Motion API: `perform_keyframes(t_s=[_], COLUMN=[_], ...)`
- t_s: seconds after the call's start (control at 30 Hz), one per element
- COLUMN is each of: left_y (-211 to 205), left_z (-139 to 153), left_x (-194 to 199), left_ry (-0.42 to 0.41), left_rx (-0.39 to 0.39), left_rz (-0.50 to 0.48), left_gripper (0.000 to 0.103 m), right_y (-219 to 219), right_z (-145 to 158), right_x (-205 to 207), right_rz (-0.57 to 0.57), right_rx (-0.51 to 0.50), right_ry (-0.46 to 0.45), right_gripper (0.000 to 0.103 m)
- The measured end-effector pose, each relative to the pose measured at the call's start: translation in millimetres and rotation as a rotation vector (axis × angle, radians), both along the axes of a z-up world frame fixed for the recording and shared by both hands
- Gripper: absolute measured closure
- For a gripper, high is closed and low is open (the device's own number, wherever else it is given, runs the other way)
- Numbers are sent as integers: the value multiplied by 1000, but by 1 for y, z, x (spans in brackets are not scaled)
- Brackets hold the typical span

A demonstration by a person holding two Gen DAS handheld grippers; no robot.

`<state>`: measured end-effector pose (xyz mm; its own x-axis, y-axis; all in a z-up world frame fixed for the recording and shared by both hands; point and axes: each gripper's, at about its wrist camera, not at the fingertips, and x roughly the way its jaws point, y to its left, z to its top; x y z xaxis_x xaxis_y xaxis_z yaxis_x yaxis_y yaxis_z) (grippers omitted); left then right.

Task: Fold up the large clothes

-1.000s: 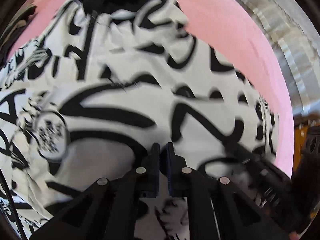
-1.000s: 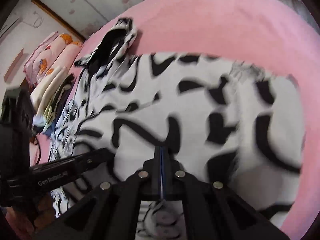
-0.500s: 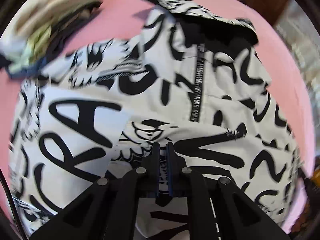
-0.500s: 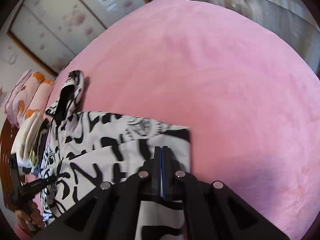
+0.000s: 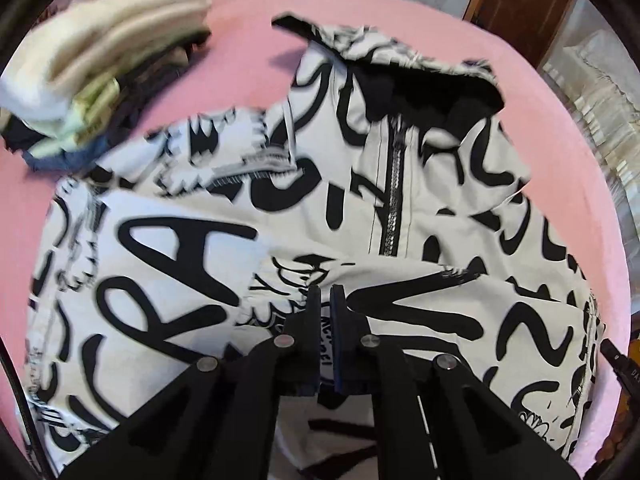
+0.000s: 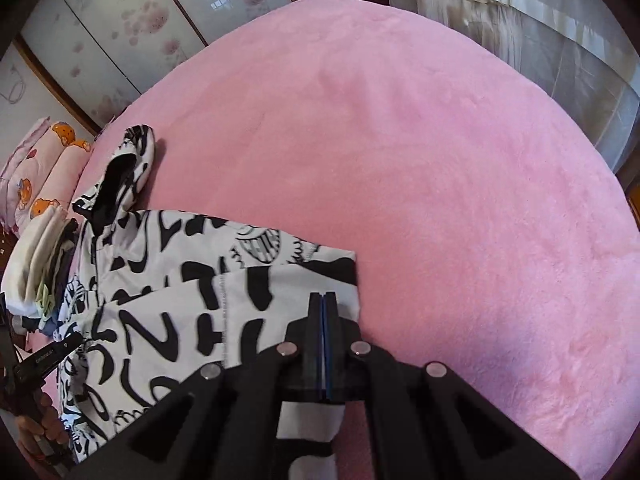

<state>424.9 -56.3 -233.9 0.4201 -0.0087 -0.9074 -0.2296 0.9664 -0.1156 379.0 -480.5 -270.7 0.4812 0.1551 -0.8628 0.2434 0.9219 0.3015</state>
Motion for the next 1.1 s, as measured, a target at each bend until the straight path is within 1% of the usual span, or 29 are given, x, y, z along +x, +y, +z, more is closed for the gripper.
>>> perform_keyframes(t_s=[0.1,0.17,0.23,0.3,0.37,0.43,0.47,0.5,0.57,0.6,0.67,0.7,0.73,0.8,0.87,0.93,0.97,1.03,1.1], left_y=[6,13,24,45,66,93,102,116,134,144,160,168,174,183,192,195,197,198,196], left_z=[14,16,13,15,23,34,37,44,58,66,81,88,94,104,114,121,122,125,124], left_x=[-12,-18,-19,-20,-15,-3,4,16,38,51,75,89,104,131,160,185,203,228,248], left_ry=[22,74,139,197,227,245,253,262,255,243,224,215,203,184,165,143,127,102,70], left_rx=[-18,-42,-54,-73,-86,-101,-103,-96,-43,-5,39,62,89,146,189,203,205,193,172], left_rz=[-4,-3,-6,-23,-40,-45,-46,-56,-82,-97,-121,-136,-153,-176,-191,-214,-226,-240,-246], left_gripper=[98,97,97,97,97,91,88,88,87,85,80,80,80,80,80,80,80,79,74], right_y=[9,15,25,37,51,65,69,73,81,86,93,95,95,97,100,106,110,118,128], right_z=[14,19,21,26,33,41,44,47,53,59,69,74,79,86,96,109,116,124,125], right_x=[-7,-10,-11,-9,-4,5,11,20,40,53,77,93,104,132,163,197,216,246,274], right_rz=[10,12,24,47,82,102,108,111,112,116,115,101,84,57,39,29,30,38,52], right_rx=[34,69,103,139,180,201,223,259,308,308,312,342,374,443,467,464,442,392,360], right_ry=[5,26,76,122,151,182,200,219,239,244,245,243,239,223,210,177,153,124,104], right_gripper=[103,103,103,102,102,102,102,102,102,102,98,91,81,73,73,72,71,61,59])
